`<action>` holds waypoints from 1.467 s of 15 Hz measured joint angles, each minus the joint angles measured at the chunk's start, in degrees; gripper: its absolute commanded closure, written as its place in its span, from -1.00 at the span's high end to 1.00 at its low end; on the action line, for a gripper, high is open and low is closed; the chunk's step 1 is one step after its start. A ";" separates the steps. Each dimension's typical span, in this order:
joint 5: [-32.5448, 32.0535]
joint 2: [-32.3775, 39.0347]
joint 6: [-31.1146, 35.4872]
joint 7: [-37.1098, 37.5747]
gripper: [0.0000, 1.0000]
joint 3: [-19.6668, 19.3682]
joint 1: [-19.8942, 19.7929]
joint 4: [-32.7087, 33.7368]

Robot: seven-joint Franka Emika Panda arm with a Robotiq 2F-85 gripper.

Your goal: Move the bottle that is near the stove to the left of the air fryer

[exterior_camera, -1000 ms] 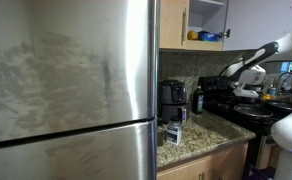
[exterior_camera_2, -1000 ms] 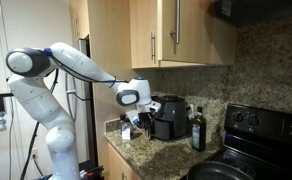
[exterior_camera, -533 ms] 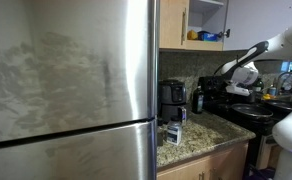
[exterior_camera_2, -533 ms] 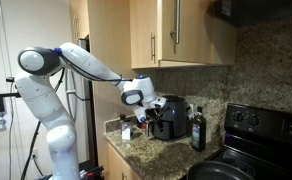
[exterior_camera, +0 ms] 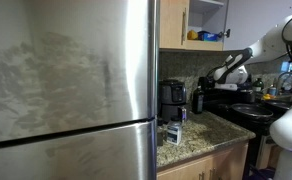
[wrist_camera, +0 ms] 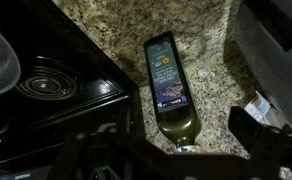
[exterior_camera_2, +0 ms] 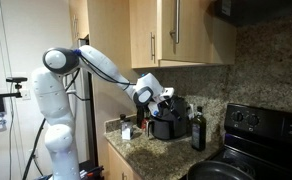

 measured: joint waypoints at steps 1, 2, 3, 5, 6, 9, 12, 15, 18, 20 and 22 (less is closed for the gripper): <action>-0.63 0.76 0.07 0.90 1.00 0.43 -0.60 0.79; -0.65 1.07 0.07 0.97 1.00 0.55 -0.81 1.11; -0.64 1.08 0.07 0.97 1.00 0.56 -0.82 1.13; -2.40 1.38 1.80 3.98 1.00 0.56 -1.34 1.72; -3.34 2.06 4.57 5.98 1.00 0.56 -1.75 2.59; -6.01 5.67 11.24 11.40 1.00 0.59 -2.97 6.88; -9.42 9.46 13.67 15.87 1.00 0.28 -4.28 10.95; -9.40 9.45 13.66 15.87 1.00 0.32 -4.04 10.87; -9.50 9.90 13.35 15.87 1.00 0.22 -4.02 11.18; -10.08 11.27 13.20 15.85 1.00 0.22 -3.97 12.12; -10.65 13.16 13.20 15.84 1.00 0.27 -3.33 13.57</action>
